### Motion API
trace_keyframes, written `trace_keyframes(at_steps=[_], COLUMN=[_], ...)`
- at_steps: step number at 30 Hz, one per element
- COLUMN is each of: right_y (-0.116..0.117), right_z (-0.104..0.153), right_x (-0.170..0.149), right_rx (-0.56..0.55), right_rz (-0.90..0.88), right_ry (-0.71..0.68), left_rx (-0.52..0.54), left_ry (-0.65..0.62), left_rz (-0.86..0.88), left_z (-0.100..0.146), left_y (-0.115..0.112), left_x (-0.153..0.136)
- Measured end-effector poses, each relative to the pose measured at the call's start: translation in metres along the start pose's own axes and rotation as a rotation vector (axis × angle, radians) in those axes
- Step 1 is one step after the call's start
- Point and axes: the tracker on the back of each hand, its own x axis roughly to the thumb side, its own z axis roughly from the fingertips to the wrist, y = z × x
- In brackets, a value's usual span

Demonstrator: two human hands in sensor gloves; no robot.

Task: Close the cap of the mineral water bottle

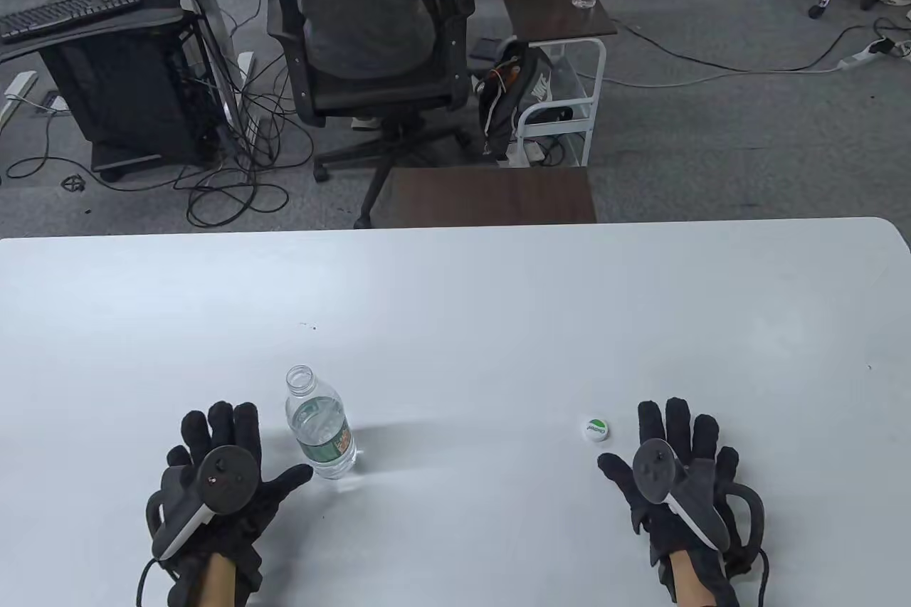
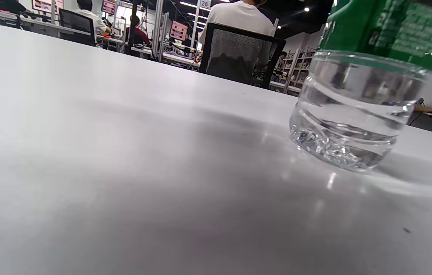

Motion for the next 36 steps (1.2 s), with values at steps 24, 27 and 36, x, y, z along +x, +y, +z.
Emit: trace_keyframes(at_steps=[24, 27, 36], right_y=[0.004, 0.004, 0.004], right_z=[-0.002, -0.002, -0.001], right_x=[0.003, 0.004, 0.008], right_rx=[0.01, 0.014, 0.001], right_rz=[0.062, 0.077, 0.07], right_ry=[0.018, 0.019, 0.005], left_rx=[0.023, 0.027, 0.176], left_ry=[-0.04, -0.036, -0.117], left_rz=[0.014, 0.024, 0.274], left_z=[0.003, 0.004, 0.002], left_y=[0.003, 0.003, 0.007], left_x=[0.01, 0.008, 0.018])
